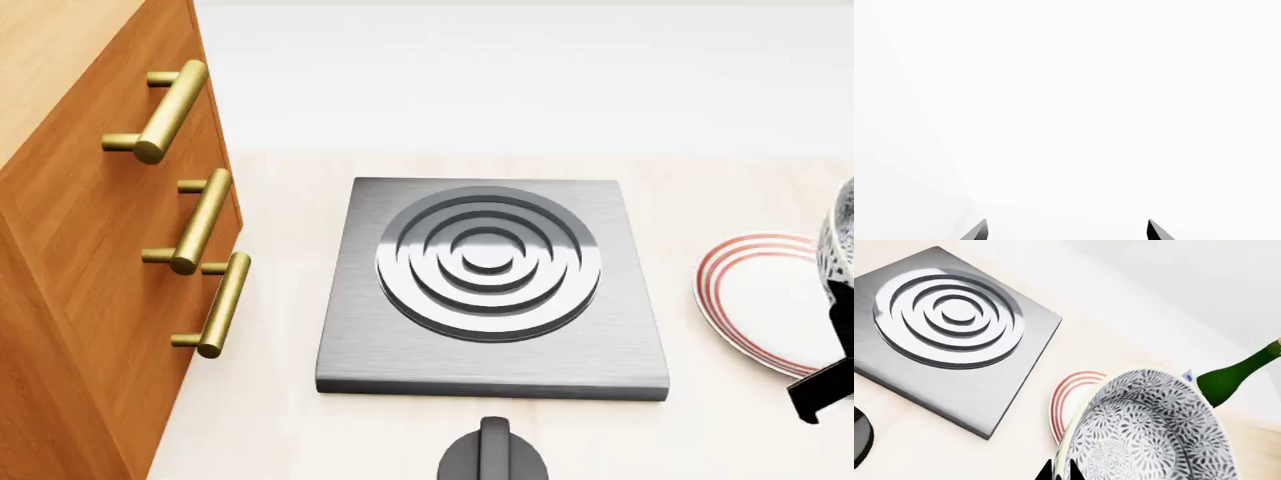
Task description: Put the bowl on the stove.
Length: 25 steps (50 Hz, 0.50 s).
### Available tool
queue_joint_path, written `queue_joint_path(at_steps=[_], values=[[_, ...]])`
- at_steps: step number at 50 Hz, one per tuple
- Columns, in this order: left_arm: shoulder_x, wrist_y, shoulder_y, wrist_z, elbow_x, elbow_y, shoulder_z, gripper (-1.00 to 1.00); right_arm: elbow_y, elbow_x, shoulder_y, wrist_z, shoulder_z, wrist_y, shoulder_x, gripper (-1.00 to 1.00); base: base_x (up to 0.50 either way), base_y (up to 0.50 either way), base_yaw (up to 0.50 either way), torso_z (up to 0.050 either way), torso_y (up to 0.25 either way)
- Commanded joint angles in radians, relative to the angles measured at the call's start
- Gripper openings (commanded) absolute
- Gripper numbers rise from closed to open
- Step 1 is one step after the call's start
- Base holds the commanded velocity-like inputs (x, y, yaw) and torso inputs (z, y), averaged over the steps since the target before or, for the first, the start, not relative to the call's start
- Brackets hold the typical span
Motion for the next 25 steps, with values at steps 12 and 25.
queue_joint_path(at_steps=[12,25], values=[[0.019,0.011,0.004,0.011,0.031,-0.008,-0.036,1.00,0.115,-0.155,0.229,-0.056,-0.124,-0.073,-0.205,-1.00,0.00,0.00,0.00,0.000,0.001],[0.015,0.007,0.001,0.008,0.030,-0.005,-0.035,1.00,0.193,-0.163,0.269,-0.043,-0.133,-0.120,-0.312,-1.00,0.00,0.00,0.00,0.000,0.000]])
